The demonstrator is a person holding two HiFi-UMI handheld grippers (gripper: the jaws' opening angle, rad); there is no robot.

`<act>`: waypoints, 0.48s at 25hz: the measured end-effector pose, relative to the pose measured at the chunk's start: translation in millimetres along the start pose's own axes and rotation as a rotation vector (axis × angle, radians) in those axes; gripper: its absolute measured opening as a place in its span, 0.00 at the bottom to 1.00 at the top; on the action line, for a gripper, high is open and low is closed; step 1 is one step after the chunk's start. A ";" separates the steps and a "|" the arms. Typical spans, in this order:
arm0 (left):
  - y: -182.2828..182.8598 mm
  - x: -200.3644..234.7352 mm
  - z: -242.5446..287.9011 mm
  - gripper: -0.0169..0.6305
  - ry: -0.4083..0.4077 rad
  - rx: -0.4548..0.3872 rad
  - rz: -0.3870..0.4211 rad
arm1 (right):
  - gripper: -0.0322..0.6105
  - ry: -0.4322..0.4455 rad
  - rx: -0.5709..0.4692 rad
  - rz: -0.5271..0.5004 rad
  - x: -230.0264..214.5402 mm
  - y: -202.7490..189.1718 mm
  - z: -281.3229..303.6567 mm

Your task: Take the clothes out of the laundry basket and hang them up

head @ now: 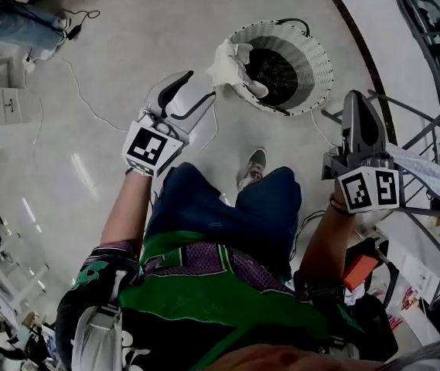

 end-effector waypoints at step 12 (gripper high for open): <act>-195.1 -8.1 17.8 0.39 -0.074 -0.012 0.115 | 0.05 0.042 -0.101 -0.042 -11.9 -149.4 -5.0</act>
Point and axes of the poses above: the fingertips, and each gripper's own axes: z forward along the fingers, x to its left, y out of its top, the point moved 1 cm from there along -z, backward along the fingers, and after that the axes turned 15 degrees about -x, right-handed, at the moved point
